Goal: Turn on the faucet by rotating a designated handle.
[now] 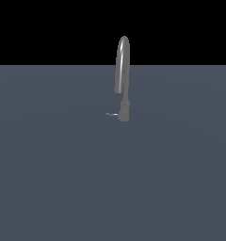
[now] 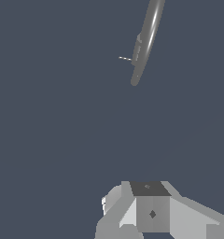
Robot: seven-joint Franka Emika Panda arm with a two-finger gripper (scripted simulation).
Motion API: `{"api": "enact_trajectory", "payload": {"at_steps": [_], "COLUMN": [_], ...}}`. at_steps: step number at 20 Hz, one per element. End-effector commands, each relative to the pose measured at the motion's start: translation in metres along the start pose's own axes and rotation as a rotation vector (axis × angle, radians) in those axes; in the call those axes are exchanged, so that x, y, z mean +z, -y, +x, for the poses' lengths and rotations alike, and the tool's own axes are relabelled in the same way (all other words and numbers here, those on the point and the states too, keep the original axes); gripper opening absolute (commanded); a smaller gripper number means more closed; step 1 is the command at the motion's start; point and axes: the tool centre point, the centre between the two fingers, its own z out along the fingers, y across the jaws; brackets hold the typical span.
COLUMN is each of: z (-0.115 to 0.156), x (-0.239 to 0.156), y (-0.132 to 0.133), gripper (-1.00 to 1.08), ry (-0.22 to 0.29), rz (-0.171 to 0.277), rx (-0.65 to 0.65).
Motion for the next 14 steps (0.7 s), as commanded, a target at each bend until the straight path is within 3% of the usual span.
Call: {"api": "enact_trajectory", "payload": {"at_steps": [1,7,14], "z": [0.000,0.005,0.024], "x": [0.000,0.005,0.024], "y": [0.000,0.002,0.008], "gripper": [-1.00,-1.00,-1.00], "ry": [0.000,0.004,0.019], "rz": [0.000,-0.032,-0.144], "rx": [0.000,-0.033,-0.152]}}
